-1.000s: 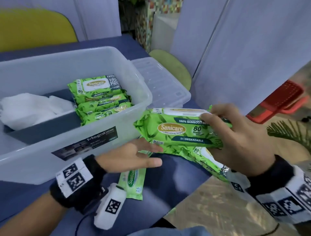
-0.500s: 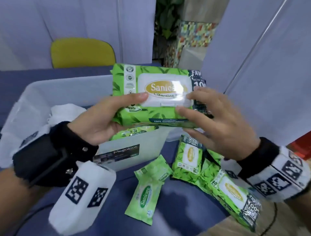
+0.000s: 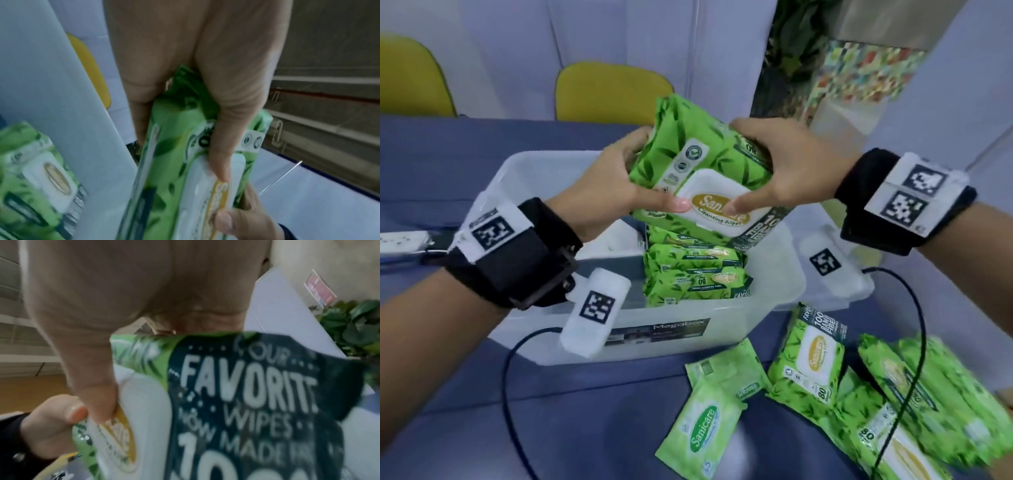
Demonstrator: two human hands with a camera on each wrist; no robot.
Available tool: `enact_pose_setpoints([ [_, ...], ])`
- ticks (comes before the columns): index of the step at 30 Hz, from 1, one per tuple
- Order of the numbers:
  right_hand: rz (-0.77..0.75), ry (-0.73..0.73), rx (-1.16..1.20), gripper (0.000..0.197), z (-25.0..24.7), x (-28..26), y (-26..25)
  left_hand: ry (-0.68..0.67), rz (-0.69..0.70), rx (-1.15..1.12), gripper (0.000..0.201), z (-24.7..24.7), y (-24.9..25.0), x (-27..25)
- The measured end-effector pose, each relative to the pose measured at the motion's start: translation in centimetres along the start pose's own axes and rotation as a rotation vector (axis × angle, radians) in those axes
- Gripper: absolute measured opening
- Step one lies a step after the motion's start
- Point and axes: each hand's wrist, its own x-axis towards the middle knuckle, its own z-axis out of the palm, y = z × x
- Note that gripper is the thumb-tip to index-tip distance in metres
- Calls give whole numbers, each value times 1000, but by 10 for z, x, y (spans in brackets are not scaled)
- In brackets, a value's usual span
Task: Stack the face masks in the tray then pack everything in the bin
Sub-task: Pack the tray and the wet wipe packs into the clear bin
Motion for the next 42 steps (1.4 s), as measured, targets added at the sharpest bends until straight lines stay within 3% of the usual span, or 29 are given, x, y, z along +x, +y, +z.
enact_pose_setpoints([
  [4, 18, -120, 35, 76, 34, 18, 16, -102, -117, 149, 62, -15, -14, 9],
  [10, -10, -368, -105, 77, 78, 37, 26, -344, -216, 590, 71, -28, -32, 27],
  [16, -67, -650, -265, 96, 100, 51, 24, -663, -313, 905, 49, -18, -60, 50],
  [20, -79, -760, -374, 82, 103, 57, 25, -729, -307, 941, 53, -11, -82, 57],
  [25, -53, -679, -432, 64, 88, 44, 25, -791, -319, 847, 56, -6, -102, 57],
  [28, -36, -593, -335, 56, 69, 12, 16, -839, -322, 875, 61, 1, -122, 55],
  [33, -7, -723, -280, 46, 61, -46, 4, -916, -236, 992, 57, 16, -134, 54],
  [35, -54, -658, -352, 35, 74, -60, 9, -986, -173, 1098, 61, 27, -139, 47],
  [38, -158, -394, -424, 34, 89, -74, 23, -1104, -61, 1360, 71, 40, -150, 38],
  [42, -199, -352, -451, 45, 98, -80, 29, -1184, 0, 1530, 79, 45, -150, 38],
])
